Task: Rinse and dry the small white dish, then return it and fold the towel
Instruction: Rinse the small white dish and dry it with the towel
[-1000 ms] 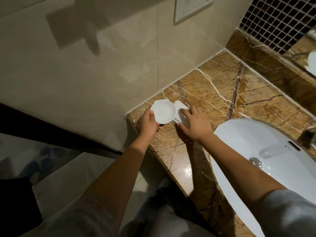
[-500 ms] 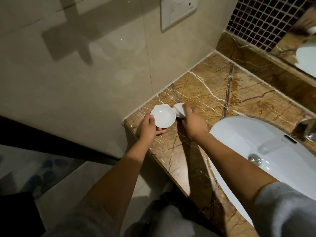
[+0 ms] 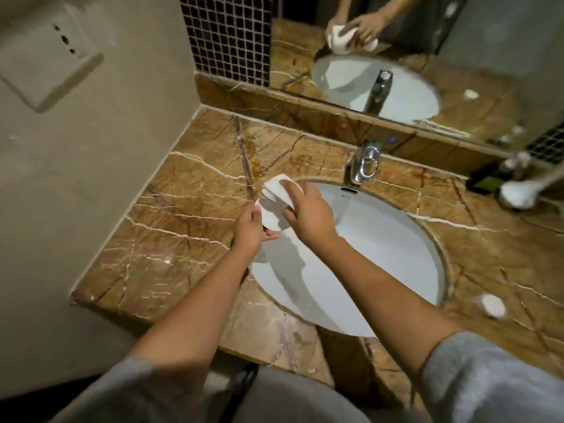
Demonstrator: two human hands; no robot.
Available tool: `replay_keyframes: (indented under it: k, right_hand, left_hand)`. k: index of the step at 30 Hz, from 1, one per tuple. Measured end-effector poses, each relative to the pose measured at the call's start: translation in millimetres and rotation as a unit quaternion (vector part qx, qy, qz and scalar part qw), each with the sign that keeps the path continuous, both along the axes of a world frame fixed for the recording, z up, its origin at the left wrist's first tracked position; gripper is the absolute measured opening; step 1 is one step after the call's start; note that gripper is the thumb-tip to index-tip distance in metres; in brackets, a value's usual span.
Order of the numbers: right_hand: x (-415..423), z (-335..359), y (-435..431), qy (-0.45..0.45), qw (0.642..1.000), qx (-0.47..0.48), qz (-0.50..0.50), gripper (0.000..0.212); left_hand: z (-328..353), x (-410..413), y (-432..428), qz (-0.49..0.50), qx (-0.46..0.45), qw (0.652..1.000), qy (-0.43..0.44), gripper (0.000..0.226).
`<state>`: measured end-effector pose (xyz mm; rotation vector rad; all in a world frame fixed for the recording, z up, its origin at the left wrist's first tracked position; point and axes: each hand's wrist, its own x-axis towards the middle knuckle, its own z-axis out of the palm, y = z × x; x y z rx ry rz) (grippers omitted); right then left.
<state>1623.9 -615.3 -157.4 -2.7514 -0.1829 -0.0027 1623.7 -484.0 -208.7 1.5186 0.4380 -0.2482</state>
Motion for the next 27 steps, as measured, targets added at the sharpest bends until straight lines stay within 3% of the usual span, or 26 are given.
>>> replay_keyframes:
  k: [5, 9, 13, 18, 23, 27]
  right_hand:
    - [-28, -3, -85, 0.001, 0.995, 0.018, -0.102, 0.058]
    - [-55, -7, -134, 0.015, 0.989, -0.004, -0.144, 0.059]
    - [-79, -13, -161, 0.023, 0.981, 0.036, -0.190, 0.056]
    - [-91, -13, -182, 0.040, 0.980, 0.053, -0.188, 0.051]
    - [-88, -6, -202, 0.090, 0.990, -0.022, -0.111, 0.045]
    - [-85, -1, -206, 0.083, 0.987, -0.045, -0.131, 0.037]
  left_hand:
    - [5, 1, -83, -0.102, -0.019, 0.995, -0.003, 0.033]
    - [8, -11, -142, -0.154, -0.047, 0.987, 0.015, 0.035]
    - [8, -21, -184, -0.179, -0.049, 0.983, 0.017, 0.033]
    - [10, -20, -204, -0.190, -0.048, 0.980, 0.032, 0.034]
    - [7, -22, -197, -0.193, -0.015, 0.981, 0.011, 0.036]
    - [4, -19, -189, -0.197, 0.008, 0.980, 0.003, 0.032]
